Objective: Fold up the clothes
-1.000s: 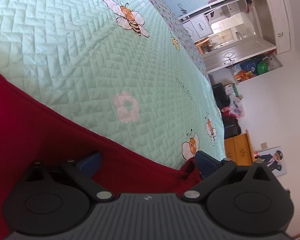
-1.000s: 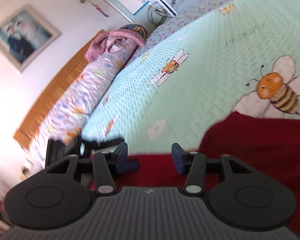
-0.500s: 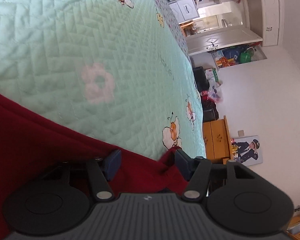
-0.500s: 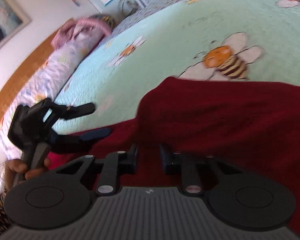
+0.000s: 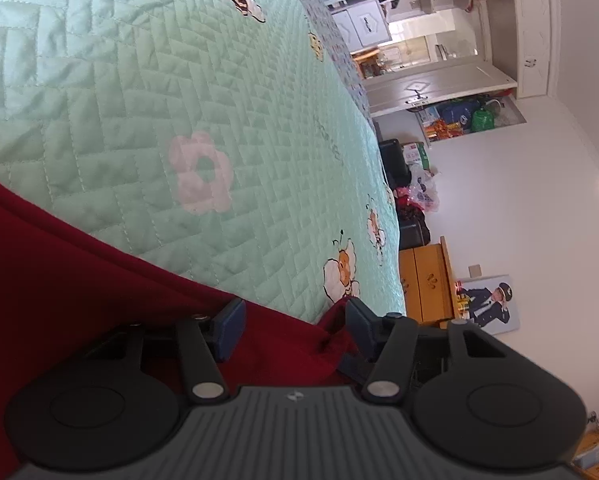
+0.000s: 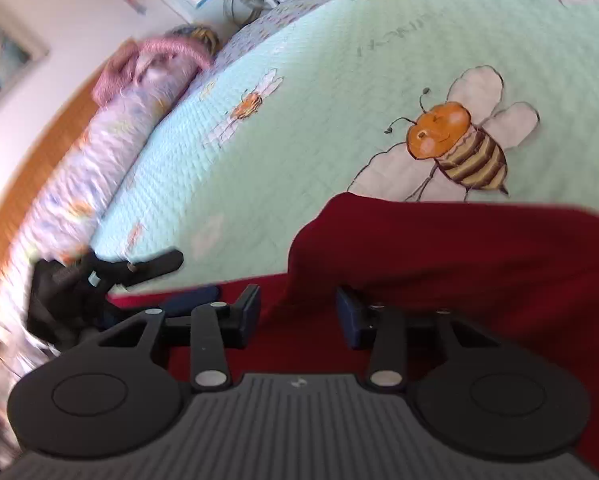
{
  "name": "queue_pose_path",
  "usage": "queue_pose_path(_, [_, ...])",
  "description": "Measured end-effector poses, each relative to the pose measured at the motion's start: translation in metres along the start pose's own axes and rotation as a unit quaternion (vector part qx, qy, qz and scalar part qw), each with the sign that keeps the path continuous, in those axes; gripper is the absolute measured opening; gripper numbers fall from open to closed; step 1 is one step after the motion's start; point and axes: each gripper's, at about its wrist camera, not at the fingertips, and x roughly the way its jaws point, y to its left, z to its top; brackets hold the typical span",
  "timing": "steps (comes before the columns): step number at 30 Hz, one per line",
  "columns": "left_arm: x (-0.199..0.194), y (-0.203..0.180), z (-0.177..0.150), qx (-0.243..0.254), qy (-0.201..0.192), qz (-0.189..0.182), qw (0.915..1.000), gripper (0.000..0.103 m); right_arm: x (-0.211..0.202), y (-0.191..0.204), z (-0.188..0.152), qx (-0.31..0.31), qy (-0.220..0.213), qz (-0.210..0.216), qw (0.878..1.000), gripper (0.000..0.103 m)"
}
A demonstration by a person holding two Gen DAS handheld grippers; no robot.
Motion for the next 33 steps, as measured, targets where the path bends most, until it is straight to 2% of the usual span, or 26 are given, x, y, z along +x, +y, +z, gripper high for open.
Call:
queue_pose_path(1, [-0.001,-0.004,-0.001,0.003,0.004,-0.011,0.9999,0.061,-0.005,0.006,-0.003,-0.01,-0.007,0.008,1.0,0.046])
queue_pose_path(3, [-0.004,-0.013,-0.004,0.01,0.012,-0.032,0.9994,0.072,-0.012,0.014,-0.01,-0.012,-0.015,0.035,0.999,0.047])
queue_pose_path(5, [-0.006,-0.022,-0.006,0.017,0.019,-0.054,0.9982,0.078,-0.015,0.019,-0.019,-0.015,-0.013,0.051,0.998,0.048])
queue_pose_path(7, [-0.005,-0.03,-0.01,0.025,0.034,-0.075,0.9963,0.083,-0.011,0.024,-0.032,-0.031,0.005,0.044,0.999,0.048])
queue_pose_path(8, [0.002,-0.033,-0.013,0.03,0.054,-0.085,0.9945,0.086,-0.01,0.022,-0.035,-0.029,0.007,0.043,0.999,0.049])
queue_pose_path(9, [0.01,-0.032,-0.014,0.038,0.069,-0.073,0.9942,0.086,-0.01,0.02,-0.038,-0.024,0.007,0.042,0.999,0.049])
queue_pose_path(10, [0.021,-0.026,-0.013,0.049,0.081,-0.037,0.9948,0.086,-0.009,0.017,-0.041,-0.02,0.007,0.042,0.999,0.048])
queue_pose_path(11, [0.026,-0.021,-0.01,0.057,0.084,-0.011,0.9948,0.065,-0.008,0.015,-0.044,-0.015,0.007,0.041,0.999,0.048])
queue_pose_path(12, [0.026,-0.017,-0.004,0.061,0.078,0.002,0.9951,0.031,-0.007,0.012,-0.047,-0.011,0.007,0.041,0.999,0.048])
queue_pose_path(13, [0.027,-0.012,0.001,0.064,0.072,0.016,0.9952,0.021,-0.007,0.009,-0.049,-0.007,0.007,0.04,0.999,0.045])
queue_pose_path(15, [0.026,-0.004,0.01,0.066,0.062,0.036,0.9953,0.018,-0.006,0.007,-0.053,0.001,0.006,0.04,0.999,0.043])
queue_pose_path(16, [0.023,-0.002,0.011,0.06,0.058,0.033,0.996,0.019,-0.005,0.007,-0.053,0.003,0.006,0.04,0.999,0.043])
queue_pose_path(17, [0.021,-0.002,0.012,0.055,0.053,0.028,0.9967,0.024,-0.005,0.007,-0.053,0.002,0.005,0.04,0.999,0.043])
queue_pose_path(18, [0.017,-0.004,0.013,0.052,0.046,0.019,0.9974,0.037,-0.004,0.008,-0.053,0.0,0.005,0.04,0.999,0.043])
queue_pose_path(19, [0.013,-0.005,0.013,0.049,0.04,0.011,0.998,0.045,-0.005,0.008,-0.054,0.0,0.004,0.04,0.999,0.043])
queue_pose_path(21, [0.01,-0.013,0.009,0.043,0.033,-0.019,0.9983,0.075,-0.005,0.007,-0.055,0.004,0.0,0.043,0.999,0.043])
queue_pose_path(23, [0.017,-0.02,0.0,0.053,0.046,-0.048,0.9964,0.078,-0.004,0.004,-0.055,0.009,-0.002,0.048,0.999,0.043])
queue_pose_path(24, [0.024,-0.019,-0.001,0.063,0.055,-0.038,0.9958,0.078,-0.004,0.004,-0.055,0.011,-0.002,0.049,0.999,0.043])
queue_pose_path(25, [0.032,-0.015,-0.001,0.073,0.059,-0.012,0.9955,0.078,-0.003,0.003,-0.054,0.013,-0.001,0.05,0.999,0.043])
queue_pose_path(27, [0.043,-0.008,0.001,0.087,0.064,0.034,0.9936,0.033,-0.005,-0.001,-0.053,0.014,0.0,0.049,0.999,0.043])
queue_pose_path(28, [0.04,-0.008,0.005,0.085,0.054,0.04,0.9941,0.032,-0.007,-0.003,-0.053,0.015,0.0,0.048,0.999,0.043])
queue_pose_path(29, [0.034,-0.009,0.007,0.081,0.041,0.036,0.9952,0.038,-0.009,-0.003,-0.053,0.019,-0.001,0.05,0.999,0.044])
queue_pose_path(30, [0.029,-0.011,0.009,0.077,0.028,0.033,0.9961,0.054,-0.013,-0.004,-0.053,0.025,-0.007,0.053,0.998,0.044])
queue_pose_path(32, [0.018,-0.016,0.012,0.069,0.008,0.021,0.9973,0.069,-0.029,-0.008,-0.051,0.043,-0.035,0.07,0.996,0.045])
queue_pose_path(33, [0.016,-0.021,0.007,0.066,0.013,0.004,0.9977,0.072,-0.04,-0.013,-0.051,0.058,-0.053,0.085,0.993,0.046])
